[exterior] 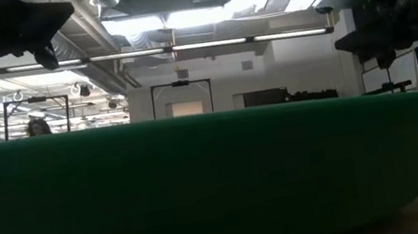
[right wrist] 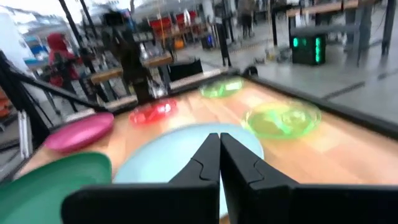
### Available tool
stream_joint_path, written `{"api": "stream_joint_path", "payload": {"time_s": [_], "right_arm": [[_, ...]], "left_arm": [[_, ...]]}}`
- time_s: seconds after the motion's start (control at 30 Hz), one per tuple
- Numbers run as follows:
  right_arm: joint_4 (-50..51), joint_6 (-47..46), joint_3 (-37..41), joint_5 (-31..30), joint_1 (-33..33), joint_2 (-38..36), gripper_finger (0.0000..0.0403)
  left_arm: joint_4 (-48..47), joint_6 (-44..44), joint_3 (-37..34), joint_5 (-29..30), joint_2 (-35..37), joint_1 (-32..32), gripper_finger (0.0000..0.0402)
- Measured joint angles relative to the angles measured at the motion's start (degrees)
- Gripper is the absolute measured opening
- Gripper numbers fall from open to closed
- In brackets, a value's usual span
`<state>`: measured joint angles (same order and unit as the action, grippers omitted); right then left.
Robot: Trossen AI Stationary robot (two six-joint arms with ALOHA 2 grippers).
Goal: Stack plastic plates
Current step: Stack the dark green plate on top of the blue plate
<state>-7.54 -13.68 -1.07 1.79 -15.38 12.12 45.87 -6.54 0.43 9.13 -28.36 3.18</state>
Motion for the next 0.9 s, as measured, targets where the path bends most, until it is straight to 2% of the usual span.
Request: {"api": "stream_joint_path", "payload": {"time_s": [0.2,0.43,0.57,0.73,0.9], "right_arm": [[-2.09,-0.11,-5.50,2.76,0.02,10.25,0.0003],[-7.49,-1.02,-9.33,6.44,0.35,22.67,0.0003],[-13.94,-1.74,-9.32,5.32,4.47,29.30,0.0003],[-24.64,-1.55,-9.43,-0.36,11.58,36.90,0.0003],[-25.01,-1.55,-13.09,-1.42,16.40,44.12,0.0003]], "left_arm": [[5.30,-0.37,2.87,1.55,-9.53,0.00,0.0001],[5.24,1.37,10.34,2.56,-21.80,0.00,0.0001],[5.07,2.64,13.76,2.07,-27.77,0.00,0.0001],[5.29,2.47,15.30,1.94,-31.44,0.00,0.0001],[5.25,1.60,15.30,2.12,-31.70,0.14,0.0001]]}}
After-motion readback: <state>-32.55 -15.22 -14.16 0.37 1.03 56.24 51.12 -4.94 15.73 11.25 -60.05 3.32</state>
